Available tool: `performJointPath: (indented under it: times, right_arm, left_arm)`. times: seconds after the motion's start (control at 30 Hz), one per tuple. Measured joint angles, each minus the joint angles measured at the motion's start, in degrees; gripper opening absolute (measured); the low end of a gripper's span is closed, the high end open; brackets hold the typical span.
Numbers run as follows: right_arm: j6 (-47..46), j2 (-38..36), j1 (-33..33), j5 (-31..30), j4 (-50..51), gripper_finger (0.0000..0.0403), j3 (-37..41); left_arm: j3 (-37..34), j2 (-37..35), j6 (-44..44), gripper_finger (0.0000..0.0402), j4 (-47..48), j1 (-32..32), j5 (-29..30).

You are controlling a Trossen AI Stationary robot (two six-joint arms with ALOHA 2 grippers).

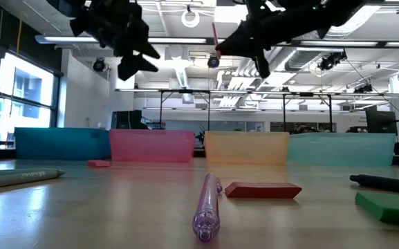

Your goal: Sort crayons/erasers/pens/pencils in bins

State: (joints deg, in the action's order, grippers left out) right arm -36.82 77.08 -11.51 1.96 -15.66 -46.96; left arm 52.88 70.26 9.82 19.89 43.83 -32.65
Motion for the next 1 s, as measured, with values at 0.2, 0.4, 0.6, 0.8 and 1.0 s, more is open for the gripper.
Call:
performJointPath:
  times: [0.2, 0.4, 0.6, 0.8, 1.0]
  right_arm:
    - [3.96, 6.19, -0.08, 2.46, 0.38, 0.0004, -6.15]
    - [7.26, 12.00, 0.30, 4.95, 0.47, 0.0004, -10.76]
    - [9.99, 17.09, 1.04, 6.81, 0.39, 0.0004, -14.83]
    - [9.90, 20.43, 1.05, 8.24, 0.35, 0.0004, -16.85]
    - [10.07, 20.59, 1.05, 7.56, 0.56, 0.0004, -16.85]
  left_arm:
    - [0.00, 0.00, 1.26, 0.0188, -8.69, -4.17, 1.12]
    - [0.00, 0.00, 6.00, 0.0202, -18.43, -5.72, 1.55]
    - [0.00, 0.00, 8.04, 0.0198, -21.00, -5.75, 3.79]
    - [0.00, 0.02, 8.03, 0.0198, -21.03, -5.72, 4.25]
    - [0.00, 0.02, 8.02, 0.0185, -20.97, -5.75, 4.42]
